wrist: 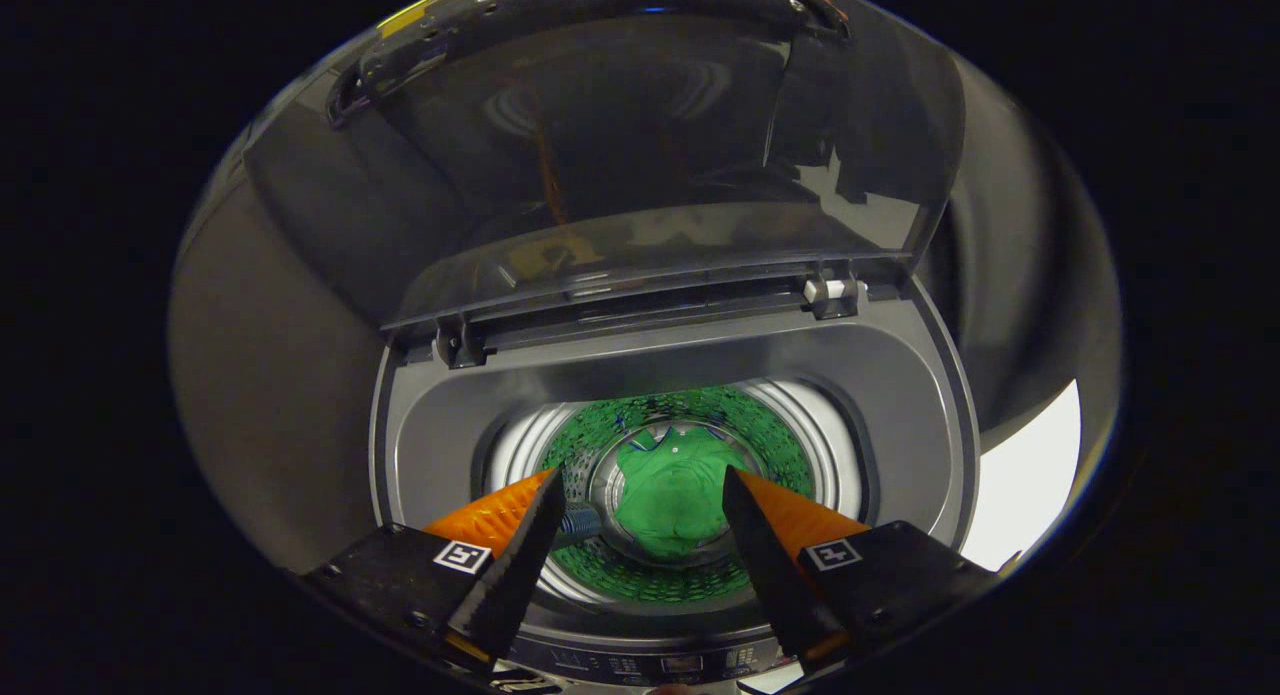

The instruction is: Put the clothes into the washing machine and then close the washing machine lid.

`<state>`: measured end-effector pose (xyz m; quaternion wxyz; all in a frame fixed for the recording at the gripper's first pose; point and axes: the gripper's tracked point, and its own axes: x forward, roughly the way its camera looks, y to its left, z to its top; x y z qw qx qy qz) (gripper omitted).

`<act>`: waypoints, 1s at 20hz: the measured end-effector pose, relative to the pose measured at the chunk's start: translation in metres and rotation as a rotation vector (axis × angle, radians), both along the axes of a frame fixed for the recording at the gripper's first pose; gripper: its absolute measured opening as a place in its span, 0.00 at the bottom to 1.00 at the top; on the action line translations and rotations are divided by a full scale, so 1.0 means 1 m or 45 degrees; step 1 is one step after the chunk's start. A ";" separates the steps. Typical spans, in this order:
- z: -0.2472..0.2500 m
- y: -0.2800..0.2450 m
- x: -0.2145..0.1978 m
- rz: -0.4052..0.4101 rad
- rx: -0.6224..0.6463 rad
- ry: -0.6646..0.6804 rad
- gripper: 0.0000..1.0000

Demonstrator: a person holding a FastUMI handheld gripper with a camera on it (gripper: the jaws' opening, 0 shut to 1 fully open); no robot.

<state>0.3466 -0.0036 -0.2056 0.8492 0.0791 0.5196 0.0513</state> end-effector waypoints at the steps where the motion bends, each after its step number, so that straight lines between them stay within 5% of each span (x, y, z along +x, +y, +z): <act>1: 0.003 -0.002 0.000 -0.006 0.004 -0.014 0.98; 20: 0.189 -0.037 0.031 -0.064 0.041 -0.520 0.98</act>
